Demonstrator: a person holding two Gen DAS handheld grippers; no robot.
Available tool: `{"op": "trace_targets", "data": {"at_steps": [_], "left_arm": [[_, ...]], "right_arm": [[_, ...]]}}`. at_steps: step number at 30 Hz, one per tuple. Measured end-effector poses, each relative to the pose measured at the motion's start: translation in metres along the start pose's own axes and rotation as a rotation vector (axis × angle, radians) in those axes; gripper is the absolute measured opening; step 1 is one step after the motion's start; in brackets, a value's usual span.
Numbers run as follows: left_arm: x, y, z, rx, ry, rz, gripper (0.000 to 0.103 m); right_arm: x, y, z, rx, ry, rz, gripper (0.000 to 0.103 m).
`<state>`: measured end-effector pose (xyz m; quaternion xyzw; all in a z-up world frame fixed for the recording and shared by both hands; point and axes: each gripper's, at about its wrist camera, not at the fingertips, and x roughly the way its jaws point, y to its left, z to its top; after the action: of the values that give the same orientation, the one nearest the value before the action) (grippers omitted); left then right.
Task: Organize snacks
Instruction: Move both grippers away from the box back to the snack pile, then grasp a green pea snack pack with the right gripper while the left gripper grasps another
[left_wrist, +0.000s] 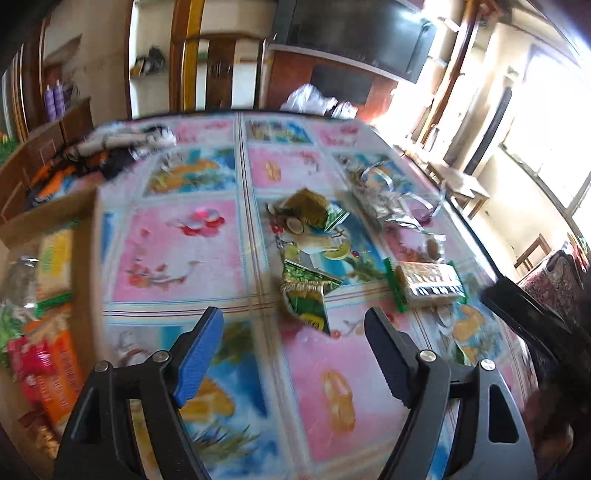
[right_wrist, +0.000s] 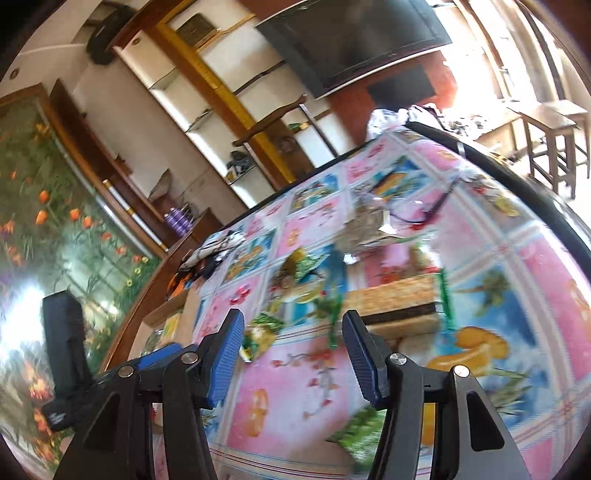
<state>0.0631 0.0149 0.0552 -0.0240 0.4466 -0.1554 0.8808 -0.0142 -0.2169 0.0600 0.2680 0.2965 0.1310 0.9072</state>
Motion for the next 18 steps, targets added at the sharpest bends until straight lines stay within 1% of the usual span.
{"op": "trace_targets", "data": {"at_steps": [3, 6, 8, 9, 10, 12, 14, 16, 18], "left_arm": [[0.025, -0.009, 0.005, 0.024, 0.04, 0.021, 0.078], [0.044, -0.013, 0.005, 0.023, 0.072, 0.016, 0.078], [0.055, -0.014, 0.004, 0.029, 0.078, 0.046, 0.076], [0.058, -0.015, 0.004, 0.043, 0.078, 0.051, 0.073], [0.06, -0.015, 0.002, 0.058, 0.077, 0.057, 0.068], [0.06, -0.018, 0.001, 0.089, 0.055, 0.089, 0.062], [0.06, -0.018, 0.0, 0.102, 0.035, 0.106, 0.047], [0.06, -0.017, 0.0, 0.109, 0.02, 0.124, 0.037], [0.061, -0.014, 0.002, 0.101, 0.011, 0.115, 0.036]], "right_arm": [[-0.006, -0.011, 0.0, 0.023, 0.002, -0.009, 0.059], [-0.011, -0.019, -0.001, 0.038, 0.006, -0.018, 0.059], [-0.015, -0.027, -0.002, 0.05, 0.013, -0.023, 0.06], [-0.015, -0.033, -0.004, 0.056, 0.025, -0.039, 0.06], [-0.015, -0.036, -0.005, 0.059, 0.039, -0.047, 0.06], [-0.013, -0.041, -0.007, 0.059, 0.07, -0.054, 0.06], [-0.01, -0.043, -0.009, 0.046, 0.102, -0.066, 0.06], [-0.006, -0.04, -0.013, 0.004, 0.153, -0.065, 0.06], [-0.003, -0.035, -0.02, -0.045, 0.201, -0.054, 0.063]]}}
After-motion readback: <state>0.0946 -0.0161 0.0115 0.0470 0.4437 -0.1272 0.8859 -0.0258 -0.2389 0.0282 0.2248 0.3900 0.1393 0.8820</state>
